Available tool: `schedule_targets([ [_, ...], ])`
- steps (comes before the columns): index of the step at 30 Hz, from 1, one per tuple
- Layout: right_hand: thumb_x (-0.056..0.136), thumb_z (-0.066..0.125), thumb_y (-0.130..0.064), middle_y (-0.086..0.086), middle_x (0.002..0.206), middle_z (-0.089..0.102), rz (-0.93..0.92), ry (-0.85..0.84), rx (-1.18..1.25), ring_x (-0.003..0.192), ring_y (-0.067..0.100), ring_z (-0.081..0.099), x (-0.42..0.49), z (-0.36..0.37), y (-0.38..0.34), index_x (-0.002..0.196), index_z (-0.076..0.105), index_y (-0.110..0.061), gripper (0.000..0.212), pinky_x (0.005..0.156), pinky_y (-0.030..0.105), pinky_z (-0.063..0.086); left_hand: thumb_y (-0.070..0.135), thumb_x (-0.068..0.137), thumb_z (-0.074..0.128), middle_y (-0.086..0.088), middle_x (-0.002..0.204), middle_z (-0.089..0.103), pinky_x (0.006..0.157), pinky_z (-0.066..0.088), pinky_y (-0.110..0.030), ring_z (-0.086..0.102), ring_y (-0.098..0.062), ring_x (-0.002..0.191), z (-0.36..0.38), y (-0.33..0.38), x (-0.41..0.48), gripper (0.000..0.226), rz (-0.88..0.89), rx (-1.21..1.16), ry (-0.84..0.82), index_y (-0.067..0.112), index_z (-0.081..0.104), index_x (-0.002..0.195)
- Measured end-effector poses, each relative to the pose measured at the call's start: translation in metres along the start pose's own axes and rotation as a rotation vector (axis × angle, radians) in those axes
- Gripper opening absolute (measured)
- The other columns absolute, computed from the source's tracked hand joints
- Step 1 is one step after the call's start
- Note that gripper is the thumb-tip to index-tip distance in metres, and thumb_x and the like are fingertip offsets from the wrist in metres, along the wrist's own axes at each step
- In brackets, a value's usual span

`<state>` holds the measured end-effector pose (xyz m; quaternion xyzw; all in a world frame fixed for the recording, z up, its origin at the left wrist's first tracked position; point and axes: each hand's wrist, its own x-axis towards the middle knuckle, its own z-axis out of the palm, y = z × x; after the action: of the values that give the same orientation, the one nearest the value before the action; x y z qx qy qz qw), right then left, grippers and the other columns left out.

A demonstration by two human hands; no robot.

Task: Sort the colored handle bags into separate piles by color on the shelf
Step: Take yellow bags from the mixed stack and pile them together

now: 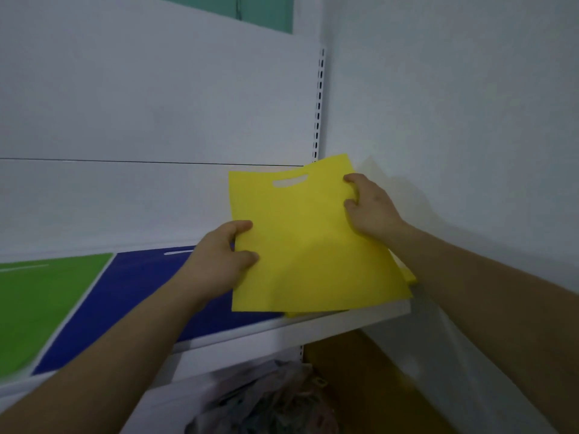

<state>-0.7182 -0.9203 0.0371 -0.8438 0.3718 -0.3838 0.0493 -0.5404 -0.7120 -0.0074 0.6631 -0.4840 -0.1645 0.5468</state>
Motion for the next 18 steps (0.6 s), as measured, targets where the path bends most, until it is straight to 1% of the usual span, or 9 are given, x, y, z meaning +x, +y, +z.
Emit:
schedule_targets([
  [2, 0.096, 0.045, -0.017, 0.012, 0.14, 0.042, -0.022, -0.072, -0.042, 0.125, 0.03, 0.043, 0.012, 0.011, 0.008, 0.144, 0.032, -0.021, 0.05, 0.101, 0.035, 0.035, 0.012, 0.089, 0.061, -0.001, 0.134, 0.046, 0.082, 0.041, -0.028, 0.049, -0.013, 0.101, 0.008, 0.003, 0.003, 0.055, -0.016, 0.081, 0.001, 0.022, 0.041, 0.14],
  [6, 0.097, 0.04, -0.015, 0.015, 0.135, 0.039, -0.023, -0.208, -0.158, 0.117, 0.036, 0.046, 0.026, 0.033, 0.02, 0.145, 0.028, -0.021, 0.05, 0.094, 0.04, 0.042, 0.026, 0.09, 0.062, -0.004, 0.141, 0.043, 0.085, 0.037, -0.024, 0.045, -0.012, 0.105, 0.024, 0.006, 0.009, 0.057, -0.072, 0.328, -0.042, 0.019, 0.039, 0.141],
  [9, 0.096, 0.038, -0.011, 0.017, 0.129, 0.04, -0.039, -0.282, -0.27, 0.11, 0.036, 0.049, 0.028, 0.046, 0.027, 0.142, 0.031, -0.015, 0.047, 0.088, 0.04, 0.046, 0.037, 0.089, 0.06, -0.003, 0.145, 0.039, 0.092, 0.036, -0.025, 0.045, -0.018, 0.122, 0.035, 0.003, 0.009, 0.06, -0.128, 0.503, -0.097, 0.022, 0.037, 0.142],
  [12, 0.096, 0.037, -0.009, 0.018, 0.126, 0.039, -0.043, -0.344, -0.341, 0.108, 0.036, 0.049, 0.025, 0.054, 0.031, 0.14, 0.032, -0.01, 0.045, 0.084, 0.038, 0.044, 0.043, 0.09, 0.056, -0.003, 0.148, 0.036, 0.097, 0.035, -0.029, 0.042, -0.021, 0.128, 0.042, 0.0, 0.007, 0.061, -0.186, 0.583, -0.129, 0.024, 0.034, 0.144],
  [15, 0.096, 0.04, -0.014, 0.018, 0.133, 0.035, -0.038, -0.413, -0.408, 0.116, 0.036, 0.045, 0.02, 0.059, 0.037, 0.143, 0.03, -0.011, 0.048, 0.089, 0.037, 0.043, 0.048, 0.091, 0.051, -0.003, 0.15, 0.034, 0.102, 0.033, -0.031, 0.039, -0.022, 0.132, 0.046, -0.003, 0.005, 0.062, -0.201, 0.672, -0.139, 0.023, 0.032, 0.145],
  [18, 0.096, 0.045, -0.025, 0.015, 0.145, 0.027, -0.048, -0.488, -0.454, 0.13, 0.034, 0.034, 0.015, 0.059, 0.038, 0.147, 0.026, -0.017, 0.055, 0.102, 0.041, 0.039, 0.054, 0.091, 0.046, -0.004, 0.152, 0.032, 0.105, 0.032, -0.032, 0.037, -0.023, 0.134, 0.046, -0.003, 0.002, 0.066, -0.203, 0.713, -0.126, 0.022, 0.029, 0.146],
])
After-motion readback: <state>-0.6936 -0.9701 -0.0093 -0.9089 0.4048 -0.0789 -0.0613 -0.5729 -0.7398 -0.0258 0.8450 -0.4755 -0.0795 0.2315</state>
